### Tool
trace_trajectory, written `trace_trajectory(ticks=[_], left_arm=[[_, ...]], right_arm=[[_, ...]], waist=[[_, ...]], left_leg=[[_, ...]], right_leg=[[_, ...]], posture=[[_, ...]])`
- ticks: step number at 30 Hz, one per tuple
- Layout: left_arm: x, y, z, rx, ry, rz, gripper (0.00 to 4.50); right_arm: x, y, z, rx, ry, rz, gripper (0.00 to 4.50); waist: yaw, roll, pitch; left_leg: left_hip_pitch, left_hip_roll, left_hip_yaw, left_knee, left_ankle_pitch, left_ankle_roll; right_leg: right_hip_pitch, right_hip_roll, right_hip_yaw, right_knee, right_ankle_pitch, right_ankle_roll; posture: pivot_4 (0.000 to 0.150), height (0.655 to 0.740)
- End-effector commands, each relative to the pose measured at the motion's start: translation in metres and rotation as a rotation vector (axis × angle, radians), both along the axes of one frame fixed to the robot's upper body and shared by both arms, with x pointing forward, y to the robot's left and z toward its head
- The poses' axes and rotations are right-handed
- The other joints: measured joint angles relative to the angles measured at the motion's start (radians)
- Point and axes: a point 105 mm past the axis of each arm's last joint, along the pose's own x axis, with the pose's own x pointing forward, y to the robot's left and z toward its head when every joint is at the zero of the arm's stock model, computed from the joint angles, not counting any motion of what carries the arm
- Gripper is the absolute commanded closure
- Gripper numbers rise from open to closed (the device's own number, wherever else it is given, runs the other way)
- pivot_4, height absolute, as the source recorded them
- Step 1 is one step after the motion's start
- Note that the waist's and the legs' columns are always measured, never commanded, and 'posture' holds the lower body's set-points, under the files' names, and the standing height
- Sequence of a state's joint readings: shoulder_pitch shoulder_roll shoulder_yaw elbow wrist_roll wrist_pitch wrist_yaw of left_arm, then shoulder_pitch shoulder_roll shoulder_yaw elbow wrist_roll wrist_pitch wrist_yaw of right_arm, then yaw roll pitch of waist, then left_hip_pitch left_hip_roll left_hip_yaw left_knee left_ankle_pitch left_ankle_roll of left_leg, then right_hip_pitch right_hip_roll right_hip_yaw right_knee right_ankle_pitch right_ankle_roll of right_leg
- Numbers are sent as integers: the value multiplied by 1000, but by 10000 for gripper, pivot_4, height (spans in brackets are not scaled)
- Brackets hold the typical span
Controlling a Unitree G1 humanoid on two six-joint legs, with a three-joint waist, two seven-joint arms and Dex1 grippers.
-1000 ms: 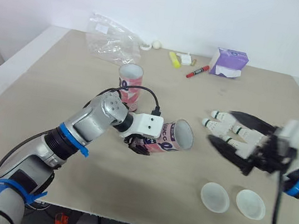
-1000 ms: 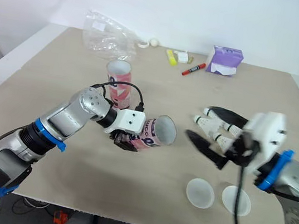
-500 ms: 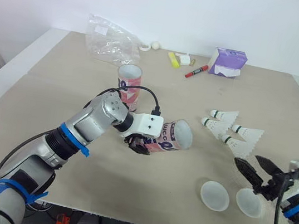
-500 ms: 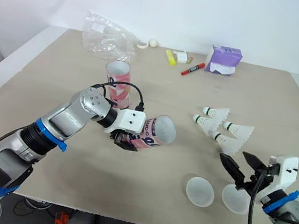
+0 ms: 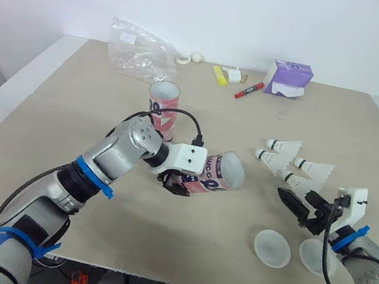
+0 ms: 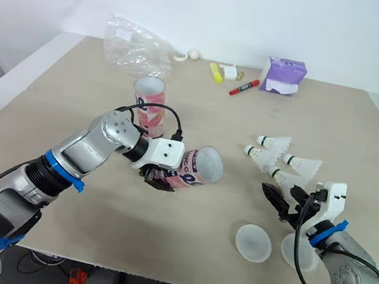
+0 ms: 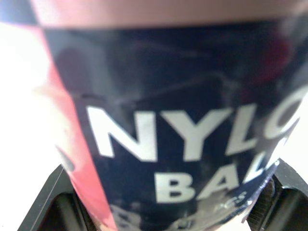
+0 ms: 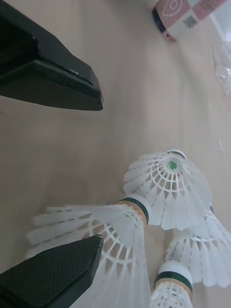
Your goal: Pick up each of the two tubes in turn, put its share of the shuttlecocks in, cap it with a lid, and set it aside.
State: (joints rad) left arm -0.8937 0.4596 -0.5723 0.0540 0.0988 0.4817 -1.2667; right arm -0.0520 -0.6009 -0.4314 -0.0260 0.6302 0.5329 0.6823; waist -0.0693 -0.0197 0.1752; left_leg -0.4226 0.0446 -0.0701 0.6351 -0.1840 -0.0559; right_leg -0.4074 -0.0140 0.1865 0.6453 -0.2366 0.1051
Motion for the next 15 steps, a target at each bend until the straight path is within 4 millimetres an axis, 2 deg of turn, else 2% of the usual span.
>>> trace_trajectory(ticks=[1,3,6,7,8,9,11,13,15], left_arm=[[4,3,-2,13,-22,33,11287],[4,3,-2,12,-23,35,11287],[4,3,-2,12,-23,38,11287],[4,3,-2,11,-23,39,11287],[4,3,-2,12,-22,39,11287],[4,4,-3,12,-22,39,11287],[4,4,-3,13,-22,39,11287],[4,4,-3,13,-22,37,11287],[4,3,-3,15,-24,34,11287]], right_arm=[[8,-3,9,-2,-38,-9,953],[12,-6,10,16,-42,-28,953],[15,-10,12,54,-40,-52,10086],[15,-11,12,60,-38,-62,10086],[16,-12,11,63,-36,-72,15867],[16,-12,11,65,-32,-78,18158],[16,-12,9,62,-23,-79,26693],[15,-11,8,63,-17,-77,37485],[15,-11,7,67,-15,-77,44785]], waist=[[0,0,0],[0,0,0],[-1,0,0],[0,0,0],[-1,0,0],[-1,0,0],[-1,0,0],[-1,0,0],[-2,0,0]], left_leg=[[0,0,0,0,0,0],[0,0,0,0,0,0],[0,0,0,0,0,0],[0,0,0,0,0,0],[0,0,0,0,0,0],[0,0,0,0,0,0],[0,0,0,0,0,0],[0,0,0,0,0,0],[0,0,0,0,0,0]], right_leg=[[0,0,0,0,0,0],[0,0,0,0,0,0],[0,0,0,0,0,0],[0,0,0,0,0,0],[0,0,0,0,0,0],[0,0,0,0,0,0],[0,0,0,0,0,0],[0,0,0,0,0,0],[0,0,0,0,0,0]], posture=[[1500,7400],[1500,7400],[1500,7400],[1500,7400],[1500,7400],[1500,7400],[1500,7400],[1500,7400],[1500,7400]])
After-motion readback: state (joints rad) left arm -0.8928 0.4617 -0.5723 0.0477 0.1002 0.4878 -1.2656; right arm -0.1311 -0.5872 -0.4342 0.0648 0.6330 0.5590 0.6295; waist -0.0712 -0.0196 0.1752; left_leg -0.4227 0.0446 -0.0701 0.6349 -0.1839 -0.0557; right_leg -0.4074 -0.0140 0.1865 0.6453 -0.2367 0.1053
